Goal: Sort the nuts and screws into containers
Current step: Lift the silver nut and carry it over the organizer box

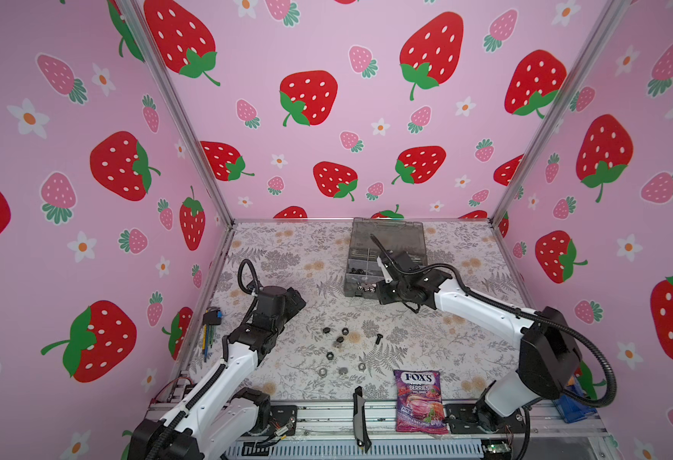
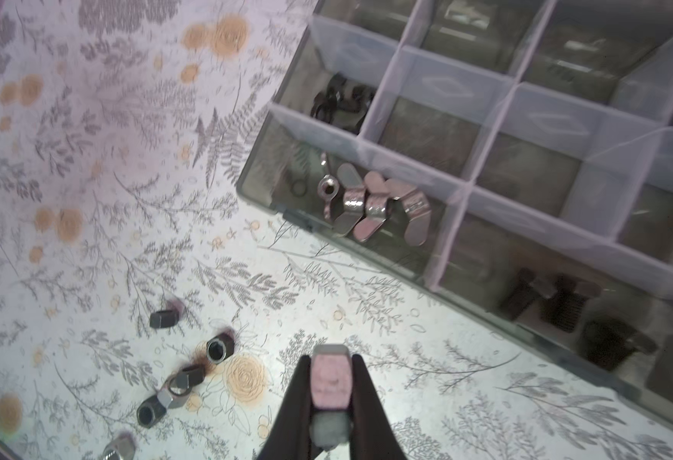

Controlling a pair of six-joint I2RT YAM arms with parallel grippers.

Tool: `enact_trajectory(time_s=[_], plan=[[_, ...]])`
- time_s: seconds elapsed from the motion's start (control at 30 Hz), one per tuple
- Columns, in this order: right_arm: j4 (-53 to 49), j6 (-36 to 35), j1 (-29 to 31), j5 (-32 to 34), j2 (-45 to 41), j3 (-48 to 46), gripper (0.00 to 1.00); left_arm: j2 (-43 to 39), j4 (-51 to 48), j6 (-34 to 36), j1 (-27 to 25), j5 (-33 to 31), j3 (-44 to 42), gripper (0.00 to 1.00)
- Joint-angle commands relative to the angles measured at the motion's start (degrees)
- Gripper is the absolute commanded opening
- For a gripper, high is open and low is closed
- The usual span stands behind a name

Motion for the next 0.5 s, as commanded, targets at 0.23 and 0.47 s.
enact_trajectory(time_s=[0.23, 0.47], plan=[[2.0, 1.2, -6.1, -1.4, -5.3, -3.3, 0.00, -2.1, -2.0, 1.0, 0.4, -2.1, -0.1, 0.99], [1.9, 0.7, -9.3, -1.3, -6.2, -3.8, 0.00, -2.3, -2.1, 1.4, 0.4, -2.1, -0.1, 0.99]])
